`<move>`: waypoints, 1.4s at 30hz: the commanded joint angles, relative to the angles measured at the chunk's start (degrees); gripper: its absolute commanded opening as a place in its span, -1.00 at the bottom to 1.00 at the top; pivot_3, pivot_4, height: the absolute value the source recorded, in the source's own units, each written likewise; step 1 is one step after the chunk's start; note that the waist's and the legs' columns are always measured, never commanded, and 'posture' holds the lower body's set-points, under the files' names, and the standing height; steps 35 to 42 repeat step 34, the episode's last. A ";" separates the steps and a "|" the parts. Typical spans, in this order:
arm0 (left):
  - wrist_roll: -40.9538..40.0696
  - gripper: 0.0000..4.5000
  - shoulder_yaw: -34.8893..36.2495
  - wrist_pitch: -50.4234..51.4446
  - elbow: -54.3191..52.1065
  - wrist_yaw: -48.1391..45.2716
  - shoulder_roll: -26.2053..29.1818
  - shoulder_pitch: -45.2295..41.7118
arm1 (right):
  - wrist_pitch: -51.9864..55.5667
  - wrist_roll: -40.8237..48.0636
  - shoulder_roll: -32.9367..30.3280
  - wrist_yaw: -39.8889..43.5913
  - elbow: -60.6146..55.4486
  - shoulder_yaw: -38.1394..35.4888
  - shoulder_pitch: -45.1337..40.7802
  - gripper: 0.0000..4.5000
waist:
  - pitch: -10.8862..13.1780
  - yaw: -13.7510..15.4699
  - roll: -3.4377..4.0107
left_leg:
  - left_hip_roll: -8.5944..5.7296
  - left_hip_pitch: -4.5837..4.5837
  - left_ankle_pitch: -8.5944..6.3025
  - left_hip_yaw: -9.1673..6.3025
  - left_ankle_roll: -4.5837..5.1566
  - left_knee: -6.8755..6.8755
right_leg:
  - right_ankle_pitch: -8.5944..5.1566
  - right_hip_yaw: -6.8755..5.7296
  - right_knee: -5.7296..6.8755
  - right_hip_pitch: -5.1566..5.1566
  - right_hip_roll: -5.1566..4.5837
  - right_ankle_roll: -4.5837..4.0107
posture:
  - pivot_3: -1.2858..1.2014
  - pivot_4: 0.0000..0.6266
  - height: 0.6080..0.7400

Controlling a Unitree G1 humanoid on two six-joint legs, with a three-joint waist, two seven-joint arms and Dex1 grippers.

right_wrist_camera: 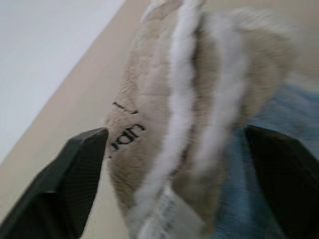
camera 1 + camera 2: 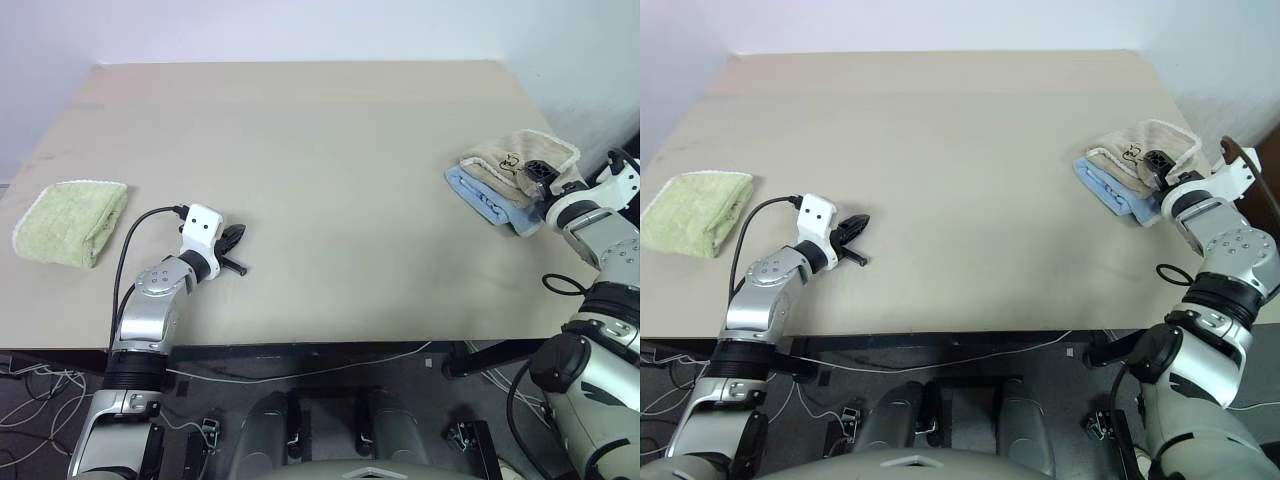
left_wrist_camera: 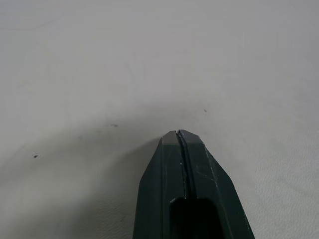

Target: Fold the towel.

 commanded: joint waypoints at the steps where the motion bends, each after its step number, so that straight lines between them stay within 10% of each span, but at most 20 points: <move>1: 0.64 -1.00 0.94 -2.29 0.34 0.15 0.58 -1.28 | -4.20 -3.03 -2.58 0.13 -8.20 1.62 2.62 0.98 | 0.00 0.05 0.01 | 0.00 0.00 0.00 0.00 0.00 0.00 | 0.00 0.00 0.00 0.00 0.00 0.00 | 0.03 -0.52 1.00; 12: 1.27 -1.00 5.59 -7.82 6.49 5.76 1.36 -2.17 | -21.43 -20.18 -4.58 18.10 -30.59 29.22 14.18 0.98 | -0.02 -0.31 0.03 | 0.08 0.09 0.02 0.00 -0.04 -0.02 | -0.02 0.05 0.03 0.00 0.09 0.04 | 0.03 -0.52 1.00; 22: -0.85 -1.00 9.36 -12.20 4.85 3.97 1.86 3.55 | -30.43 -26.58 7.70 25.26 -22.51 43.68 14.37 0.98 | -0.09 -0.01 -0.08 | 0.02 0.10 0.00 -0.05 -0.01 0.07 | -0.02 -0.03 0.03 0.11 0.03 0.04 | 0.03 -0.52 1.00; 42: -1.99 -1.00 10.11 -10.94 -0.27 4.30 1.49 7.57 | -37.75 -30.65 13.09 27.73 -12.77 45.38 14.25 0.98 | -0.08 -0.02 -0.07 | 0.02 0.13 0.00 -0.04 -0.02 0.06 | -0.02 -0.02 0.05 0.14 0.03 0.03 | 0.03 -0.52 1.00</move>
